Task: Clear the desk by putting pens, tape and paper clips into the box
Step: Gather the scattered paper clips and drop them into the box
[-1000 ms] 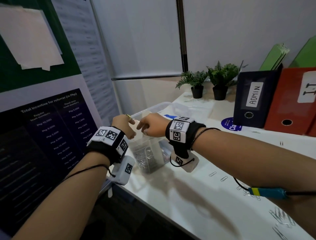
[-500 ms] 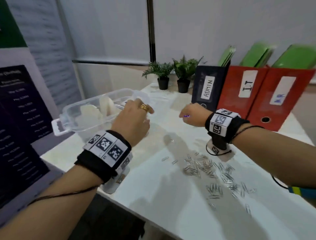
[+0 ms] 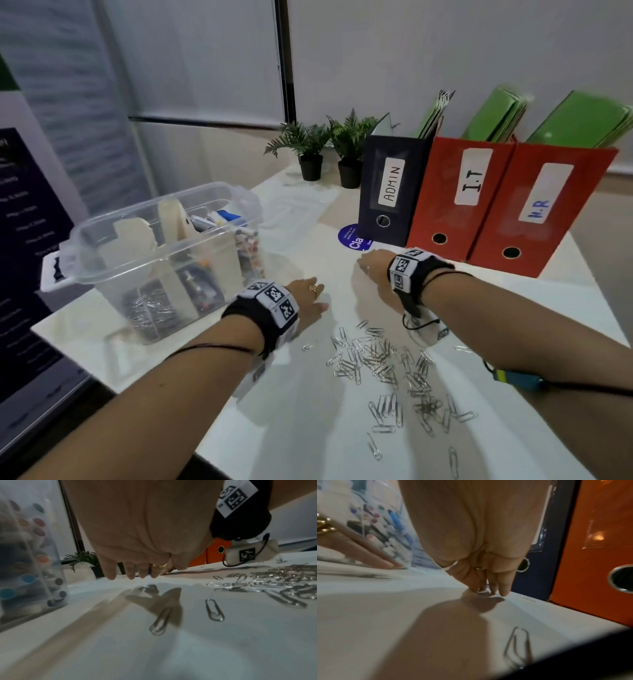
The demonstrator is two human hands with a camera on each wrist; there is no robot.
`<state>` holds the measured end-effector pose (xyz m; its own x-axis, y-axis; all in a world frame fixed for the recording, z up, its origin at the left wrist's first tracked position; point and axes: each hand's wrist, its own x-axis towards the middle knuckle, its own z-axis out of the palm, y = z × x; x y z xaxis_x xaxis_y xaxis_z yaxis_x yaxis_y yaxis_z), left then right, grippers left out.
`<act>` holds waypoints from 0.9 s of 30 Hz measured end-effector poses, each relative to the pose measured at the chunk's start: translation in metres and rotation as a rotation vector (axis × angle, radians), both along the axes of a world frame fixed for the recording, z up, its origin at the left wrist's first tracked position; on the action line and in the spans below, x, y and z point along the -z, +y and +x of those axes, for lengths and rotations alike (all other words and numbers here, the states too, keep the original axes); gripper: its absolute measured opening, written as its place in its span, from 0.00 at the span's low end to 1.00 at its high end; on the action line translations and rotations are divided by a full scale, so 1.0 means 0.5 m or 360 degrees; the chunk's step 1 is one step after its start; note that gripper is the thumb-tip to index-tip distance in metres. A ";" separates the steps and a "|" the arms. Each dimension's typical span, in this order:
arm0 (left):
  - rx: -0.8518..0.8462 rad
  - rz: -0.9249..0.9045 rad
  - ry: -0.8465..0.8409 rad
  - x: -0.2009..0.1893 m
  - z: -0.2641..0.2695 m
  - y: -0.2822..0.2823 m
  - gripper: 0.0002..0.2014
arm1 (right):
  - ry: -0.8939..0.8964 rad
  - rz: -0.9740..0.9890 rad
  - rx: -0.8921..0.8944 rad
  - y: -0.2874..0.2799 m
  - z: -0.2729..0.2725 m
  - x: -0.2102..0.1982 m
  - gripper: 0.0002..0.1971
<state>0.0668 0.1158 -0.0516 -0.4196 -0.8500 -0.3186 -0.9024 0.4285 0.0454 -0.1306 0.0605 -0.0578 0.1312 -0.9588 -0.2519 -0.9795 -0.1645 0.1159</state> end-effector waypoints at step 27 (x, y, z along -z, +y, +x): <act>-0.0037 0.0136 -0.0045 0.041 0.071 0.090 0.29 | 0.0110 0.0219 -0.0121 0.133 0.088 -0.034 0.23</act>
<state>0.1021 0.1608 -0.0719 -0.3899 -0.8285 -0.4020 -0.9135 0.4030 0.0555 -0.0865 0.1268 -0.0409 0.1798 -0.9026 -0.3911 -0.9541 -0.2568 0.1542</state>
